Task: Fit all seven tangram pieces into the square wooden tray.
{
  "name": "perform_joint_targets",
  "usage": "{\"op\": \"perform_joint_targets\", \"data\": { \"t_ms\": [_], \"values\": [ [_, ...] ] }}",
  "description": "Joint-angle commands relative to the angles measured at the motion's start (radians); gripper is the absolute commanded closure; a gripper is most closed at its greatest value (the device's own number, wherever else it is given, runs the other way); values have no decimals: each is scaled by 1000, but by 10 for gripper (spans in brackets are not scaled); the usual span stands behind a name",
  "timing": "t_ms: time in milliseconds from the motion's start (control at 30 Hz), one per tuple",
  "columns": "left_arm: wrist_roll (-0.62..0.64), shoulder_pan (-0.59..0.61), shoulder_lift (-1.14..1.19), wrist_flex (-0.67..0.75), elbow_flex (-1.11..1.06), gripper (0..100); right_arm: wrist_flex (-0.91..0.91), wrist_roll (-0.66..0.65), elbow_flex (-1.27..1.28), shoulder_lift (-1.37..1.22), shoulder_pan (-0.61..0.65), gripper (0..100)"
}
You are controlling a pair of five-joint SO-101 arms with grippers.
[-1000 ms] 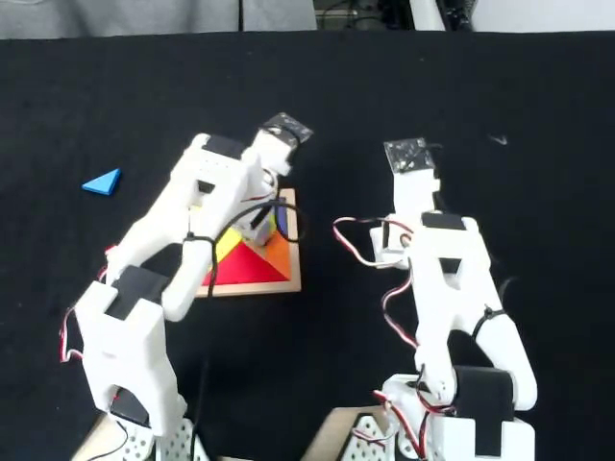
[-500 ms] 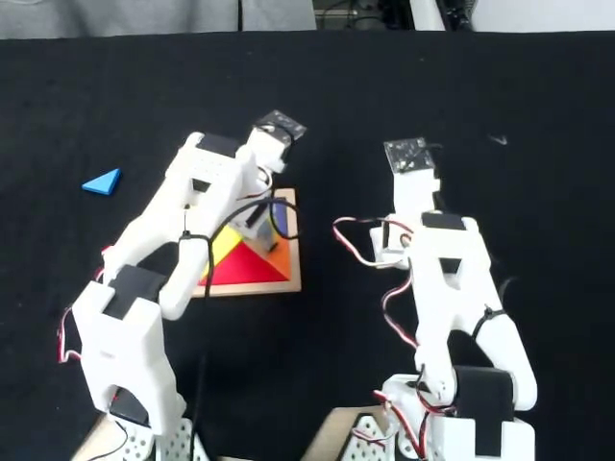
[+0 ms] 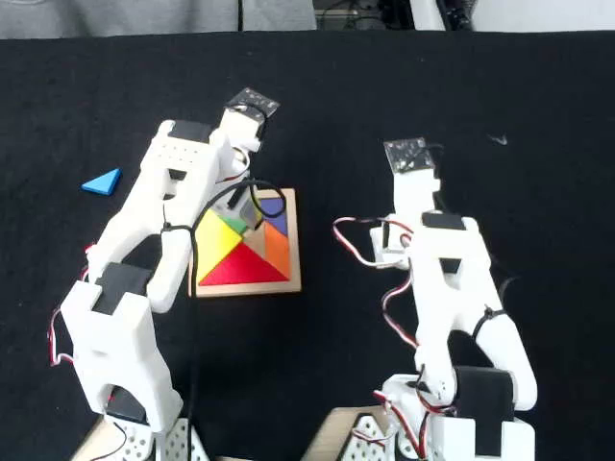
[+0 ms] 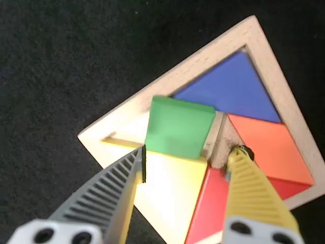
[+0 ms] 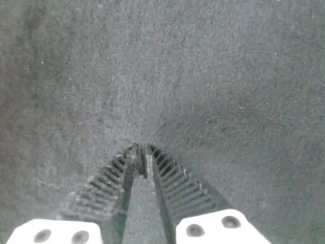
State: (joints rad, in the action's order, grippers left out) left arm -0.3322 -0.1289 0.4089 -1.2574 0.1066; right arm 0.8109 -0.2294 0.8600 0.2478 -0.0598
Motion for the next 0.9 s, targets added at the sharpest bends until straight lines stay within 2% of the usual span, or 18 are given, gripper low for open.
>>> {"op": "perform_joint_targets", "data": {
  "t_ms": [0,167,333,867],
  "values": [
    [9,18,-9,58,93,736,-18,-2,-56,5,-11,987],
    [9,67,-9,241,38,736,-18,-2,-54,5,-11,987],
    [0,124,-9,328,-47,736,-18,-2,-54,4,-11,987],
    [0,93,-20,368,-182,736,-18,-2,-54,4,-11,987]
  ]
}}
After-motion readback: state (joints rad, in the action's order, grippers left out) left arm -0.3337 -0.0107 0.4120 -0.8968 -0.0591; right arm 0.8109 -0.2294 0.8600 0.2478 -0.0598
